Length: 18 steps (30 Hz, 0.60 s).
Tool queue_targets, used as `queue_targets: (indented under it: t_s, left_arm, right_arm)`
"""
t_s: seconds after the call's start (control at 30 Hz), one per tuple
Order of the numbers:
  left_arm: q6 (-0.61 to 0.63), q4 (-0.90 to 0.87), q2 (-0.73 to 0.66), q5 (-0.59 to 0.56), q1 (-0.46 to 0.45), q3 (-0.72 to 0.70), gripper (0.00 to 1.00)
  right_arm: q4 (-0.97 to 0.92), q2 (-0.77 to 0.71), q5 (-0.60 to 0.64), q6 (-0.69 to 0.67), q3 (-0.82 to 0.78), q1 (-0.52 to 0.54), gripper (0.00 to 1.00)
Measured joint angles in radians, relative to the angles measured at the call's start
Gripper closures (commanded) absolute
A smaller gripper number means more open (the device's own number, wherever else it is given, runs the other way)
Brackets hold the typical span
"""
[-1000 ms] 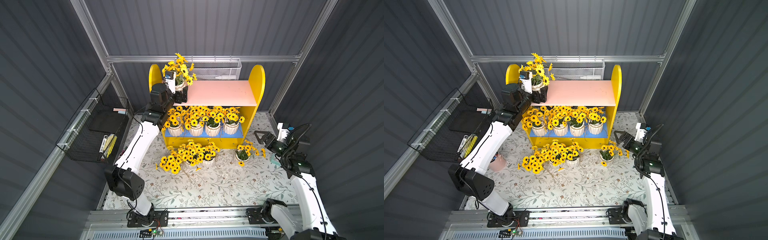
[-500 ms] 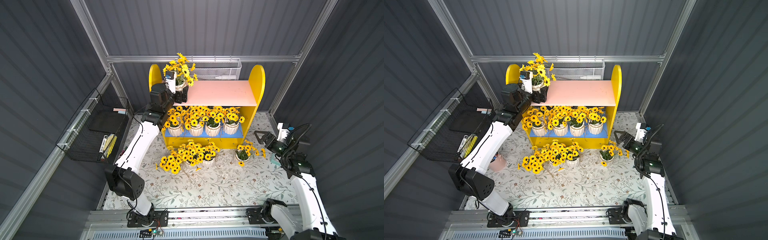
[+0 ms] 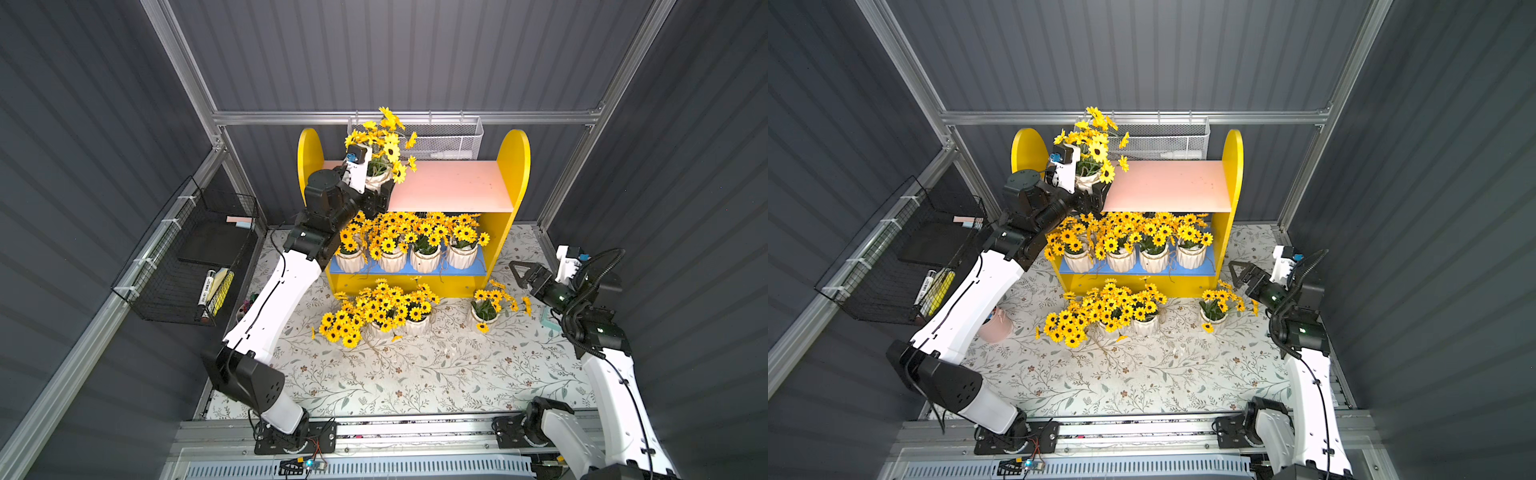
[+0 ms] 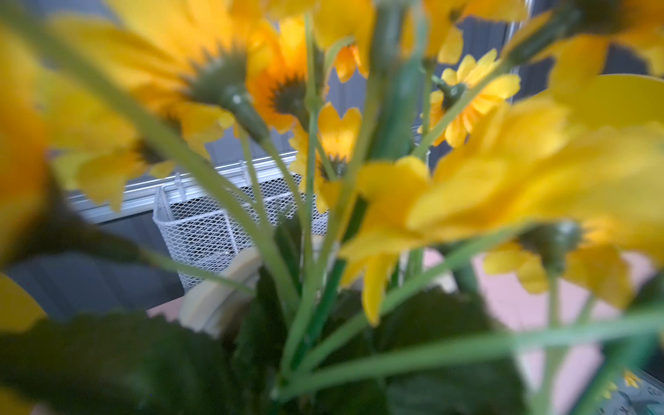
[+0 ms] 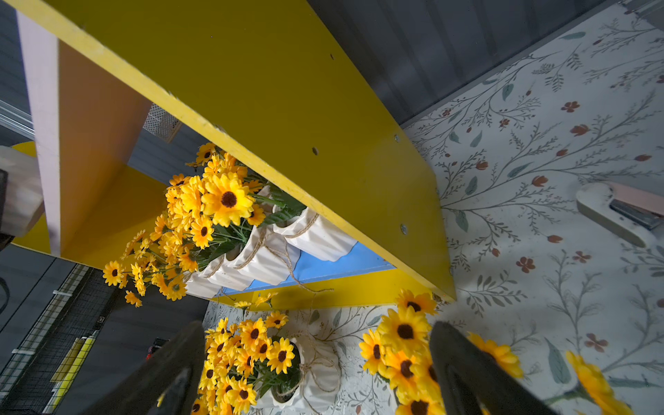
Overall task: Take the sunflower pots off the shelves
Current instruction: Pick up the sunflower pot from the shelf.
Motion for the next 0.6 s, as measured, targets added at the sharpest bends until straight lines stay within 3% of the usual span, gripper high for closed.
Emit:
queue_targets:
  t_s: [0.27,0.43,0.6]
  left_arm:
    - [0.009,0.074,-0.201,0.021,-0.123,-0.202,1.0]
    - [0.023,0.115,-0.27,-0.051,-0.246,-0.31,1.0]
    - [0.017,0.177,-0.341,-0.127,-0.383,-0.542,1.0]
  right_arm:
    - [-0.011,-0.021,0.032,0.0,0.019,0.0,0.01]
    - [-0.015,-0.031,0.052,0.0,0.019,0.0,0.01]
    - [-0.022,-0.035,0.066,-0.004,0.019,0.0,0.01]
